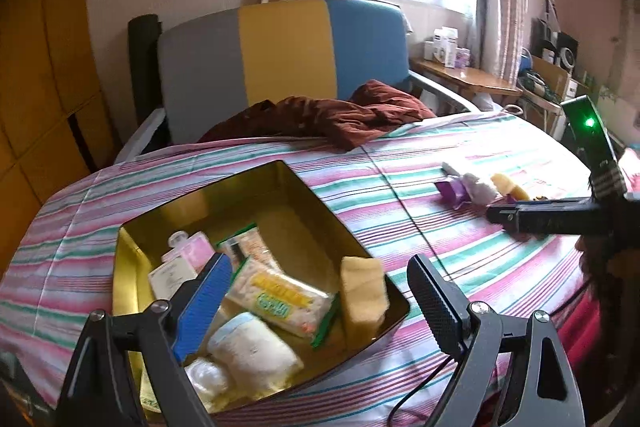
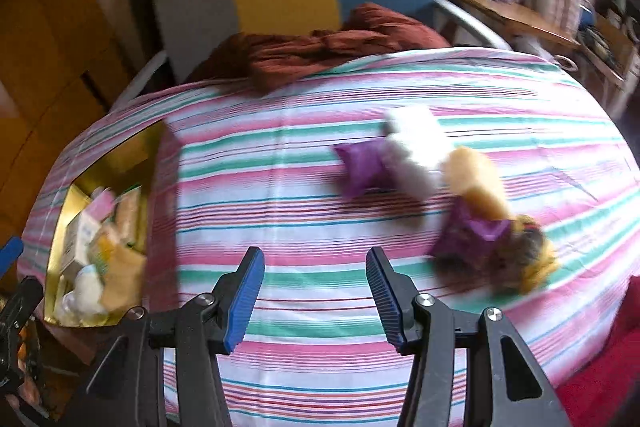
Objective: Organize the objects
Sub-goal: 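Withdraw both tools from the tray and move toward the pile, then grasp a clear plastic bundle with the right tool while the left tool grasps the purple pouch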
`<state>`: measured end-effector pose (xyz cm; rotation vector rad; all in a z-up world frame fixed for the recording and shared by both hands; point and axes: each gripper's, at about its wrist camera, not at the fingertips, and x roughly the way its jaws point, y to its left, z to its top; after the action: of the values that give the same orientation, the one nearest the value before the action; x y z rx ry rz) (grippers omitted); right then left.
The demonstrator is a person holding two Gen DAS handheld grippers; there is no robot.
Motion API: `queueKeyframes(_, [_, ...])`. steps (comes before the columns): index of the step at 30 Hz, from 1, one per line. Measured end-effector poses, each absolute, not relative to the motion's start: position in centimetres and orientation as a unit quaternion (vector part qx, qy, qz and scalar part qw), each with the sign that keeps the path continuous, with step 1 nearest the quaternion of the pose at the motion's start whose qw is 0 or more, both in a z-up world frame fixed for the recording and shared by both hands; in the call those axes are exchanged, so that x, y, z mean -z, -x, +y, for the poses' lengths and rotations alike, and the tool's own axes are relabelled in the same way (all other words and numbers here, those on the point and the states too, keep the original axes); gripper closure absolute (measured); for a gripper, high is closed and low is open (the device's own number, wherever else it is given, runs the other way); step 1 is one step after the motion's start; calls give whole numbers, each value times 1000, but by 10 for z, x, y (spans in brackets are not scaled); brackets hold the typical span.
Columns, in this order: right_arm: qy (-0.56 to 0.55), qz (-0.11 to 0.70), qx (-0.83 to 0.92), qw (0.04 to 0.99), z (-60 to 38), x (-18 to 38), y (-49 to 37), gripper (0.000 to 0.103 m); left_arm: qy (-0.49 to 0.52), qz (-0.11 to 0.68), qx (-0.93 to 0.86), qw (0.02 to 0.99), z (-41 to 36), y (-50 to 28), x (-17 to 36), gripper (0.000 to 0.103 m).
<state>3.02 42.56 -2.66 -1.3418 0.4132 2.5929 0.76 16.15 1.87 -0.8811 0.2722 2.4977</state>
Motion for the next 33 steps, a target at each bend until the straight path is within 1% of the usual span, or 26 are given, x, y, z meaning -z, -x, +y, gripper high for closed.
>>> queueKeyframes(6, [452, 150, -866, 151, 475, 23, -51, 50, 325, 112, -901, 263, 184, -9, -16, 13])
queueKeyframes(10, [453, 175, -857, 172, 505, 25, -59, 50, 324, 121, -896, 277, 200, -10, -16, 13])
queueKeyframes(12, [452, 180, -856, 172, 513, 26, -58, 50, 324, 127, -894, 283, 207, -10, -16, 13])
queueKeyframes(17, [454, 162, -862, 157, 513, 26, -44, 50, 327, 136, -887, 295, 223, -7, -14, 13])
queueKeyframes(21, [457, 106, -875, 120, 500, 24, -20, 50, 341, 127, -880, 305, 232, -1, -12, 13])
queueKeyframes(24, [462, 50, -880, 97, 488, 26, 4, 50, 342, 127, -879, 307, 238, 1, -13, 13])
queueKeyframes(28, [494, -20, -866, 79, 475, 46, 38, 51, 349, 125, -876, 308, 244, 6, -13, 13])
queueKeyframes(33, [536, -50, -839, 77, 482, 80, 64, 53, 357, 125, -872, 310, 253, 13, -12, 13])
